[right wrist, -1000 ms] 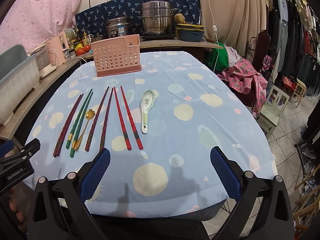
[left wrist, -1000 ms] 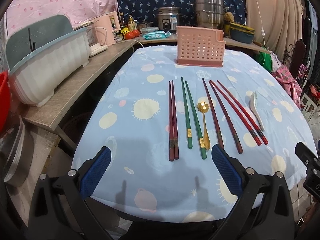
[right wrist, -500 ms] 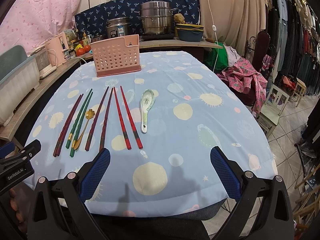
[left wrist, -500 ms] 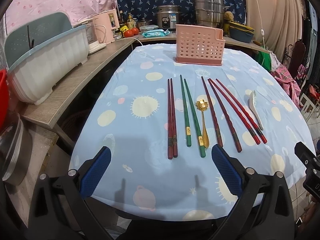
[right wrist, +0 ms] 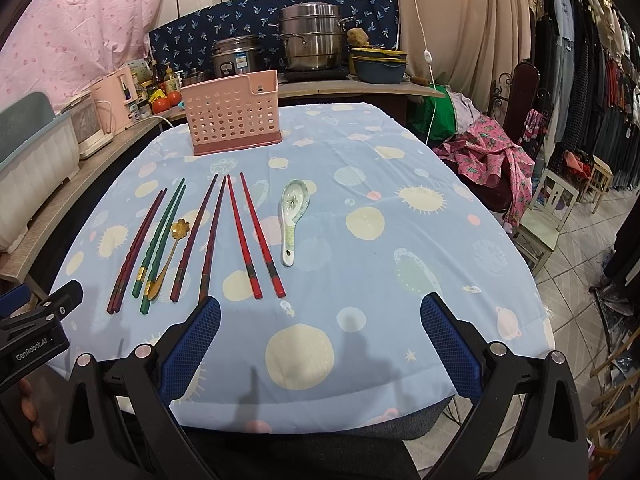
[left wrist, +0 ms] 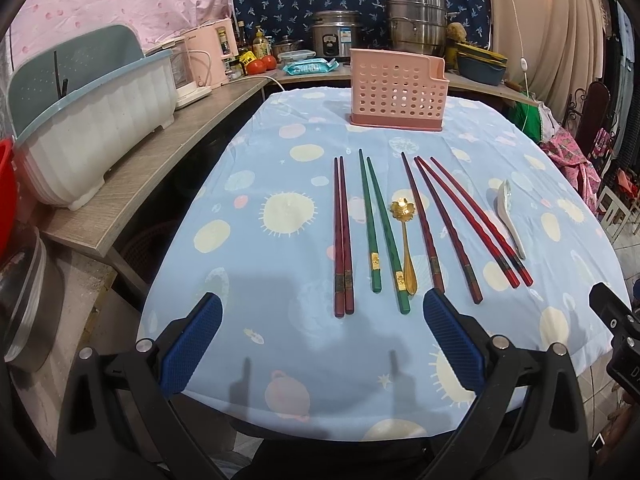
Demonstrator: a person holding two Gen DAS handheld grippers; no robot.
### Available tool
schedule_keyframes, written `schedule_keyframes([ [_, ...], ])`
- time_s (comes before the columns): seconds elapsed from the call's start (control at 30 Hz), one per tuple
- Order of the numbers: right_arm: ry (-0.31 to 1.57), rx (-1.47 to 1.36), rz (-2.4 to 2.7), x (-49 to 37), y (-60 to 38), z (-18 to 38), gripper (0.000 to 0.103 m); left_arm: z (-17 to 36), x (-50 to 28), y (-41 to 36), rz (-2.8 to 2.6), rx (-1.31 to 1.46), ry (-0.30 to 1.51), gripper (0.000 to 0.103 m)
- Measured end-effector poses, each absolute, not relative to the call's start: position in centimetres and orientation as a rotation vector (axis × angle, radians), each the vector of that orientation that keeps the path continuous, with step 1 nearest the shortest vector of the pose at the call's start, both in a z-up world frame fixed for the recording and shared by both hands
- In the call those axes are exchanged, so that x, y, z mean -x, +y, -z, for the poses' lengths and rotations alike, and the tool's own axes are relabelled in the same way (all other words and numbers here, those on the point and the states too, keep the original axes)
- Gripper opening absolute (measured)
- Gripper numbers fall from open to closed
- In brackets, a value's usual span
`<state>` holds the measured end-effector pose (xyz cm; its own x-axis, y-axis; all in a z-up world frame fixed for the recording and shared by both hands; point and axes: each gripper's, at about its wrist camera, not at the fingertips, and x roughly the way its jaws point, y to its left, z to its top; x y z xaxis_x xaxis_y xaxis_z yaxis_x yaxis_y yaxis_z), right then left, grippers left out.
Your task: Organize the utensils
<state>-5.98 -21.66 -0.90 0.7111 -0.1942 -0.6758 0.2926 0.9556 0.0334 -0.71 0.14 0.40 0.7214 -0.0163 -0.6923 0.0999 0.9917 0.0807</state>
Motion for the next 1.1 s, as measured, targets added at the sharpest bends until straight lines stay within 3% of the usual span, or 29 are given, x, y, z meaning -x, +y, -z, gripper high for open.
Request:
schedule_keyframes([
  [1.1,0.737,-0.173,0.289,5.6,-22.5,1.1,0.096,1.1,-1.9,2.7,0.039,-0.027,0.837,0.096],
])
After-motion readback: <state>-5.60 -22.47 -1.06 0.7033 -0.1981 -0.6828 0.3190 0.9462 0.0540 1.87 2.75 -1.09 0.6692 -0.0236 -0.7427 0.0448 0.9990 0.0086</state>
